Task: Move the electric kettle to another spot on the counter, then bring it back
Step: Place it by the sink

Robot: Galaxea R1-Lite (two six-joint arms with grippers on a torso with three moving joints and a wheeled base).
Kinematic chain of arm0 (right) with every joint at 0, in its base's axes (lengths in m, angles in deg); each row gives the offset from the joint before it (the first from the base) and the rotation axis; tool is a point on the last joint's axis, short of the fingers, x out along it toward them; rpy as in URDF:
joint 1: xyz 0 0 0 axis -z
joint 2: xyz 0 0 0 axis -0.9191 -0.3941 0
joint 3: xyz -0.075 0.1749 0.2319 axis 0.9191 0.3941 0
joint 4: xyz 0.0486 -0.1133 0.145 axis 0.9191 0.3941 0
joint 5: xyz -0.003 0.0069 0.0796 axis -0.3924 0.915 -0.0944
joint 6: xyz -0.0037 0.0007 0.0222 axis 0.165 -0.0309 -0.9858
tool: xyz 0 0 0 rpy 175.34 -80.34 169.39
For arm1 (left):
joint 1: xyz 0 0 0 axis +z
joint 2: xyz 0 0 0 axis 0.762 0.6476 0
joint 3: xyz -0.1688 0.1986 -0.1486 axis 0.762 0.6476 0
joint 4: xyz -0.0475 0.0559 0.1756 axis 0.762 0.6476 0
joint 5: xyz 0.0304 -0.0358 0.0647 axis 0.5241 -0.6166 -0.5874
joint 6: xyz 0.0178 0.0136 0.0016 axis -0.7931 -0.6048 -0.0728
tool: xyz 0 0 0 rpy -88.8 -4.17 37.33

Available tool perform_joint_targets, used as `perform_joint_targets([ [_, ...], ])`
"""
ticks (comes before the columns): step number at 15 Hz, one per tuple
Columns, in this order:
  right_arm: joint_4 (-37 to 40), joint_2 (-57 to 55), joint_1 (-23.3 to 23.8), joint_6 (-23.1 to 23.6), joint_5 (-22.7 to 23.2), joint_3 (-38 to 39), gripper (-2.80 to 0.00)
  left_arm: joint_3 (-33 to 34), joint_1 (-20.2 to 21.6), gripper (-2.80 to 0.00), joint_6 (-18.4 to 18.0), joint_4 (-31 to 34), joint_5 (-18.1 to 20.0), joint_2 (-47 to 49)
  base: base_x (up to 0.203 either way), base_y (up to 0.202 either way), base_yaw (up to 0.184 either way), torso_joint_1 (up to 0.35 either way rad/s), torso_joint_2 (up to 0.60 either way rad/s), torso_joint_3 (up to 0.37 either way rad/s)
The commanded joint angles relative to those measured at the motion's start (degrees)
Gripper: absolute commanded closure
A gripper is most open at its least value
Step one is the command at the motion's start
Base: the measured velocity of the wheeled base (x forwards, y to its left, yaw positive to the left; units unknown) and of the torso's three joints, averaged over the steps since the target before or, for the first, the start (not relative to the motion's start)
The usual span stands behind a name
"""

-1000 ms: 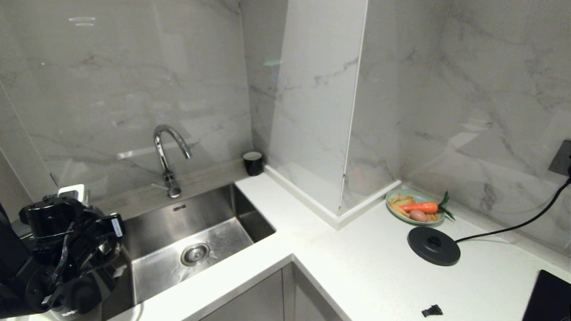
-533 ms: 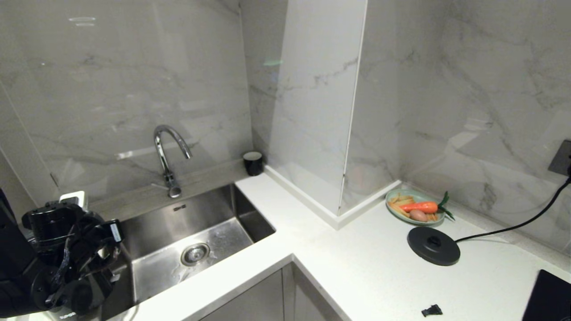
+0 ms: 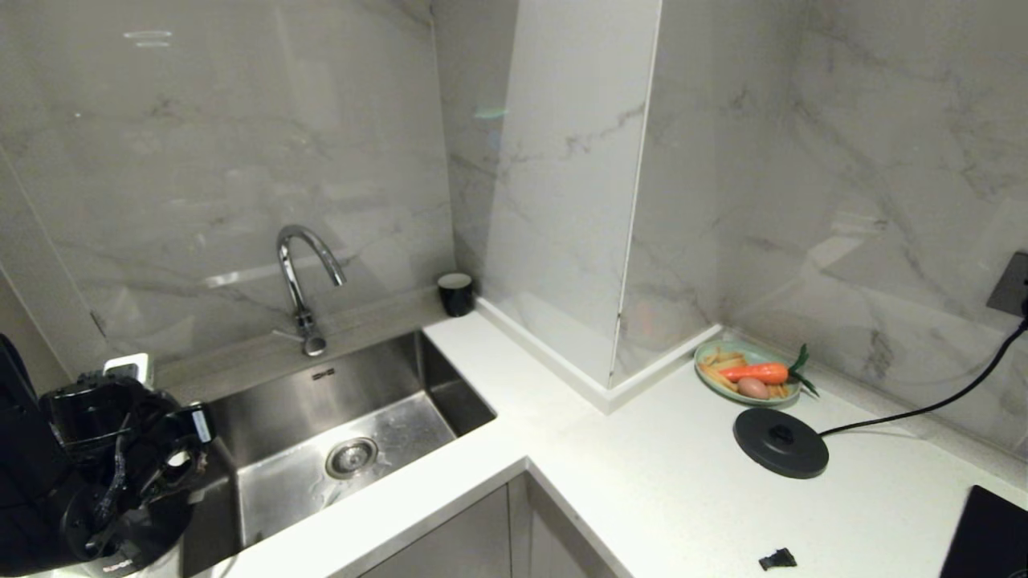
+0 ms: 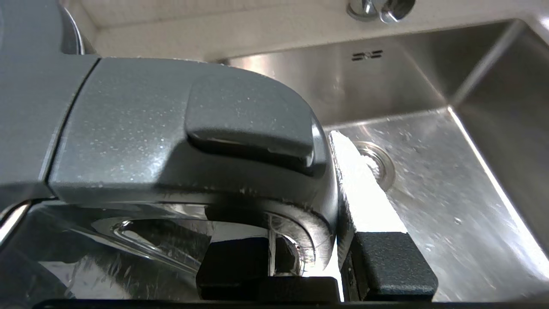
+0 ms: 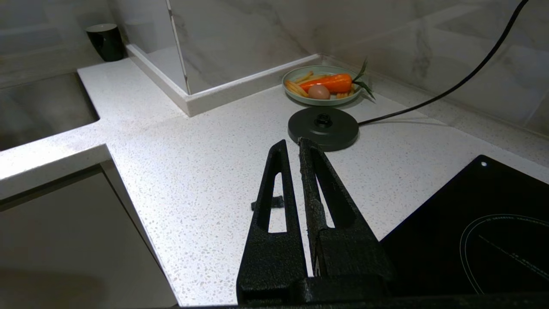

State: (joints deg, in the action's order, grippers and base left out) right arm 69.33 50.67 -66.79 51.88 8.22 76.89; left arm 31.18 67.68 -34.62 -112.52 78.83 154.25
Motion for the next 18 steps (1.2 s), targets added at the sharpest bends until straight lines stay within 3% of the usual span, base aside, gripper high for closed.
perform_joint_targets([
  [1,-0.01,-0.05,0.0,0.05,0.06,0.0,0.0,0.23,0.33,0.0,-0.27,-1.71,0.03,1.84,0.0,0.0,0.0,0.0,0.0,0.0],
  [5,-0.01,-0.05,0.0,0.05,0.06,0.0,0.0,1.11,0.33,0.0,-0.36,-2.93,0.03,1.84,0.0,0.0,0.0,0.0,0.0,0.0],
  [6,-0.01,-0.05,0.0,0.05,0.06,0.0,0.0,1.11,0.33,-2.8,-0.36,-2.93,0.03,1.81,0.0,0.0,0.0,0.0,0.0,0.0],
  [18,-0.01,-0.05,0.03,0.05,0.06,0.0,0.0,7.72,-0.2,-2.8,-0.09,-5.22,0.21,0.08,0.0,0.0,0.0,0.0,0.0,0.0],
])
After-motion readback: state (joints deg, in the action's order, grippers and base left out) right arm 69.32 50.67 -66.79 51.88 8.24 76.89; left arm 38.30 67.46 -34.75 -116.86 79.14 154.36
